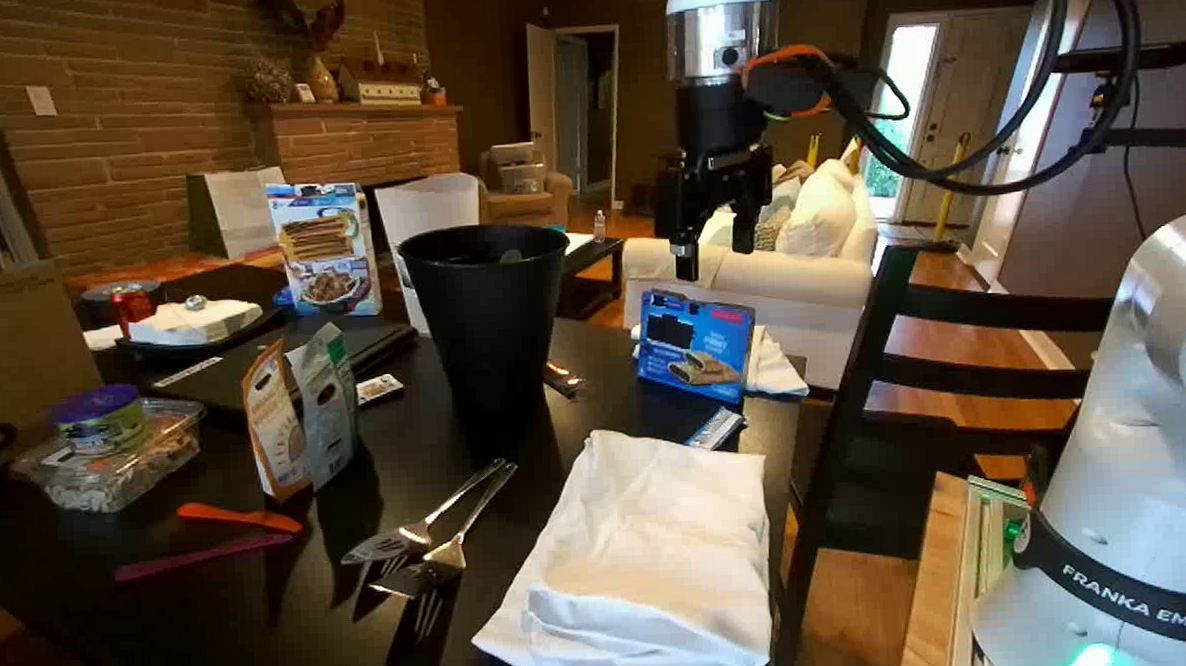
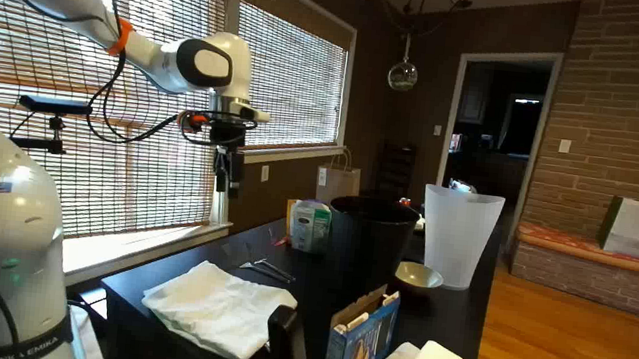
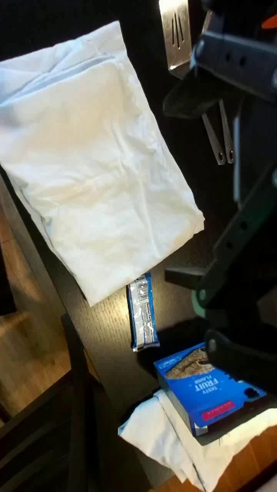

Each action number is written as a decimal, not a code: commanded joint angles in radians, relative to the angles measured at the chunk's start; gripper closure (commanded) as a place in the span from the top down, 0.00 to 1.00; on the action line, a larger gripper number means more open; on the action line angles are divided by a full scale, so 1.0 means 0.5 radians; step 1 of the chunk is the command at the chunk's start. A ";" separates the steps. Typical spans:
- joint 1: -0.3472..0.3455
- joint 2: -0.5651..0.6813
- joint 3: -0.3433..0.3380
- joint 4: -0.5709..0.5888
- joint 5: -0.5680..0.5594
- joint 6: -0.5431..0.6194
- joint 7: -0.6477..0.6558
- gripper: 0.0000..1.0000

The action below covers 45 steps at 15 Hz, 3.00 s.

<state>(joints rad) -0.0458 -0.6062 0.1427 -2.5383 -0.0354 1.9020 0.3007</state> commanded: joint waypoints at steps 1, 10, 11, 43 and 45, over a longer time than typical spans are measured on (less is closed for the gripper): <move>0.021 0.002 -0.019 0.003 -0.011 -0.005 0.009 1.00; -0.252 0.144 -0.040 -0.115 -0.280 0.124 0.396 1.00; -0.300 0.178 -0.062 -0.137 -0.333 0.177 0.444 1.00; -0.628 1.313 -0.633 -0.305 -0.966 2.076 0.948 1.00; -0.672 1.401 -0.636 -0.269 -1.079 2.115 1.028 1.00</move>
<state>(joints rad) -0.3685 0.0207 -0.1532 -2.7104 -0.4799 2.9162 0.7406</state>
